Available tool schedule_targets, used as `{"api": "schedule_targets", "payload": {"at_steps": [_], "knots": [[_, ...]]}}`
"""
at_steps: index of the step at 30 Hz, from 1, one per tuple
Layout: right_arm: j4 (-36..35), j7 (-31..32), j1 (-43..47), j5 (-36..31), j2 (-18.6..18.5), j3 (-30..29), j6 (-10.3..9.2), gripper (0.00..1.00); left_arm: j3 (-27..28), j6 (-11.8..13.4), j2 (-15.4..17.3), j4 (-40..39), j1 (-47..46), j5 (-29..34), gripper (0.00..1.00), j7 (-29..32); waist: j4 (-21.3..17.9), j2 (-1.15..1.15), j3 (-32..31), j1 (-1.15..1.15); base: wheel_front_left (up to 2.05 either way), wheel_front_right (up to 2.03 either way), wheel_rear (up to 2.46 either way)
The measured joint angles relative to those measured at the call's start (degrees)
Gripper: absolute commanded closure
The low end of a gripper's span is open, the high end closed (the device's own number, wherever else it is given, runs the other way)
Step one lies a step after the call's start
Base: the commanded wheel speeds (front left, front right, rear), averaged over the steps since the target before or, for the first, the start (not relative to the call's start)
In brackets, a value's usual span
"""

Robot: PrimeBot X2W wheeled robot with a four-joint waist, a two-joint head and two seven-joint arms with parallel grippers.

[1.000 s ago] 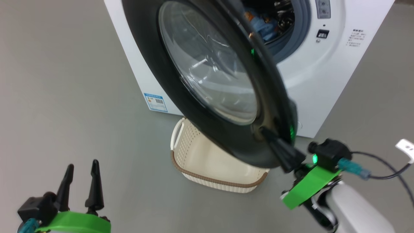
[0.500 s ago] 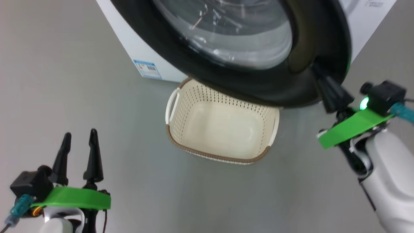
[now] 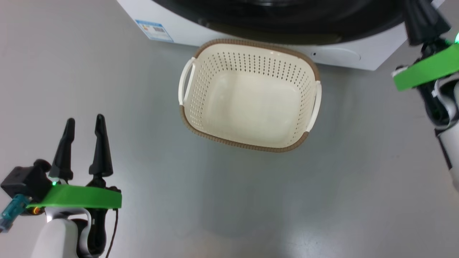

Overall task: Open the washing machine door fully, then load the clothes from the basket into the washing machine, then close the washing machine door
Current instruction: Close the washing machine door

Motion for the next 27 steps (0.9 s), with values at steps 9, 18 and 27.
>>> {"api": "schedule_targets", "payload": {"at_steps": [9,18,27], "knots": [[4.45,-0.02,-8.29,-1.22,-1.11,0.98,0.19,1.00,-0.15,0.00,-0.02,-0.20,-1.61,-0.49,0.00,0.00,0.69,0.00,3.95,0.00,0.00,0.00,0.00],[7.11,-0.01,-9.60,-2.25,0.40,0.70,0.33,1.00,-0.15,0.00,-0.08,0.20,-1.64,-0.55,0.00,0.00,0.83,0.00,3.04,0.00,0.00,0.00,0.00],[7.38,-0.01,-7.67,-2.10,0.73,-0.46,0.23,0.56,-0.15,0.00,0.03,0.75,-1.55,-0.54,0.00,0.00,0.03,0.00,-0.14,0.00,0.00,0.00,0.00]]}}
